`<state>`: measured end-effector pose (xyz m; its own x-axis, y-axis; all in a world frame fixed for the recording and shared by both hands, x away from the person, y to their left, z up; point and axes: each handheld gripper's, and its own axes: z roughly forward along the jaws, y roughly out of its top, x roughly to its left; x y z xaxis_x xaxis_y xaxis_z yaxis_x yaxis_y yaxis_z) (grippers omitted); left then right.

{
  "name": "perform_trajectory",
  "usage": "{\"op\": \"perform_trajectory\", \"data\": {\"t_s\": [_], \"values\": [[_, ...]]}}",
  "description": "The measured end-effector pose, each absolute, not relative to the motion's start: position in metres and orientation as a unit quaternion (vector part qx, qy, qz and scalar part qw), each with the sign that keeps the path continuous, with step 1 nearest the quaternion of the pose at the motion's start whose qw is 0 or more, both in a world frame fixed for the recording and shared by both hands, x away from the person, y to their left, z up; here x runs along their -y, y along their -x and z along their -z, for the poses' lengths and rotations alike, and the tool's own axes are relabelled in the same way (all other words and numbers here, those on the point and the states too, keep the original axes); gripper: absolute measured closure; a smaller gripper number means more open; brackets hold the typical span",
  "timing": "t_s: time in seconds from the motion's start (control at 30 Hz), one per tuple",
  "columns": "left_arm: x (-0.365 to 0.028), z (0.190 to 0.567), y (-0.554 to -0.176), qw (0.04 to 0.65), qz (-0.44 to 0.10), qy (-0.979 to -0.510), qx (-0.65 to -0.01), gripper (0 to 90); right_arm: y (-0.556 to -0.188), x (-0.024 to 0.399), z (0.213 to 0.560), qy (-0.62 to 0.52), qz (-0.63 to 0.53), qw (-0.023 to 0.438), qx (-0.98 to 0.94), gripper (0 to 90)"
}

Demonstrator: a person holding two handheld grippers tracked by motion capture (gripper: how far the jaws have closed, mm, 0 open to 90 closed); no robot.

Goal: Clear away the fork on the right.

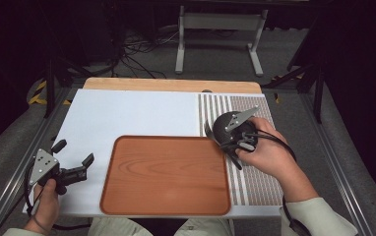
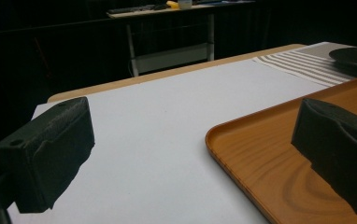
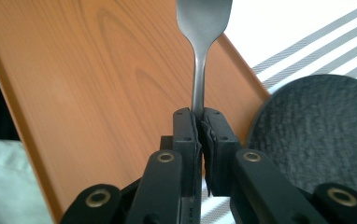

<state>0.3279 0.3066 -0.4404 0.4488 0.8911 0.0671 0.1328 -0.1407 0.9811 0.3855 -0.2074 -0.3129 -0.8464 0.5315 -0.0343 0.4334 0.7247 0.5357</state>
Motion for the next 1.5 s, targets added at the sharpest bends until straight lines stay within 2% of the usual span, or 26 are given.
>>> {"op": "perform_trajectory", "data": {"t_s": [0.9,1.5], "values": [[-0.307,0.440,-0.328,0.532,-0.358,-0.664,-0.384,0.1,-0.383,0.155,0.343,-0.432,-0.208,-0.006,-0.878,84.5],[-0.307,0.440,-0.327,0.531,-0.358,-0.666,-0.383,0.1,-0.391,0.147,0.364,-0.483,-0.165,-0.036,-0.859,84.4]]}}
